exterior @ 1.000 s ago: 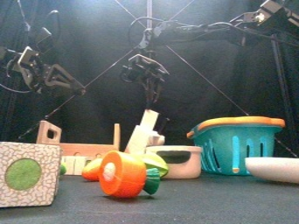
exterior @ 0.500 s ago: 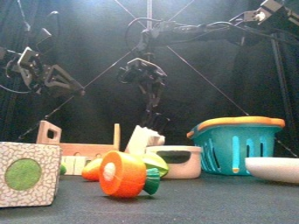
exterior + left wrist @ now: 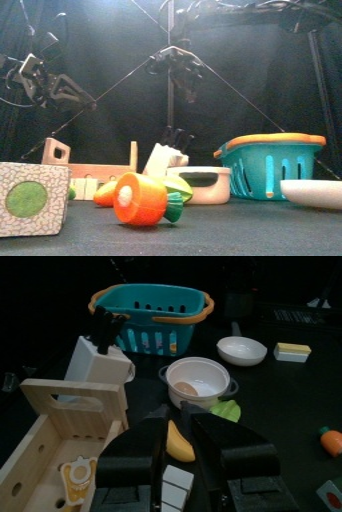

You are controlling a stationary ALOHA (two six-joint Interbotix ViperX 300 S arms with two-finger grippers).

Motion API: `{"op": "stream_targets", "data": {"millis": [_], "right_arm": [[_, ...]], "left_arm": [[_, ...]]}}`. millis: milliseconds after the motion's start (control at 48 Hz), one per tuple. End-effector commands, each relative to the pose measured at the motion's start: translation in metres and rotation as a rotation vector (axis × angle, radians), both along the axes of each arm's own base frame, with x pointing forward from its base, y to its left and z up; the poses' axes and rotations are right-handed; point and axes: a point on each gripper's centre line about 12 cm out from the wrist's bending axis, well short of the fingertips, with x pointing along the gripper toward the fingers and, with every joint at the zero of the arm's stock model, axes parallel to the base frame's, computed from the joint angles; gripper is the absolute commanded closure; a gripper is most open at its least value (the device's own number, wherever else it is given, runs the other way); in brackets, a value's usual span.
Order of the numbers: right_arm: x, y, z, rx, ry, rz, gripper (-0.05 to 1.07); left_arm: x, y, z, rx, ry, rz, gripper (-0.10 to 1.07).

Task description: Place pairing knife back in holder

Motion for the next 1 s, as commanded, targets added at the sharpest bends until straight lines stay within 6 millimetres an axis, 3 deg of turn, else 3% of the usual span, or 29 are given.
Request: {"op": "stream_targets", "data": {"millis": [0,188,375,646,979], "right_arm": [[-0.013,0.03,0.032,-0.044,-0.084,0.015,0.28],[-0.025,0.066,0.039,-0.082,-0.147,0.04,0.28],[-0.04,0.088,0.036,-0.129,-0.205,0.031,0.28],[-0.06,0.107,0.017,-0.208,-0.34,0.064,0.28],[-0.078,0.118,-0.03,-0.159,-0.523,0.081,0.28]], "left_arm": [[0.003,0.0,0.005,0.003,-0.015,-0.004,0.34],[0.003,0.0,0.006,0.003,-0.018,-0.004,0.34],[0.004,0.0,0.007,0.009,-0.022,-0.005,0.34],[0.005,-0.002,0.008,0.008,-0.025,-0.014,0.34],[0.006,-0.005,0.011,0.018,-0.035,-0.032,0.34]]}}
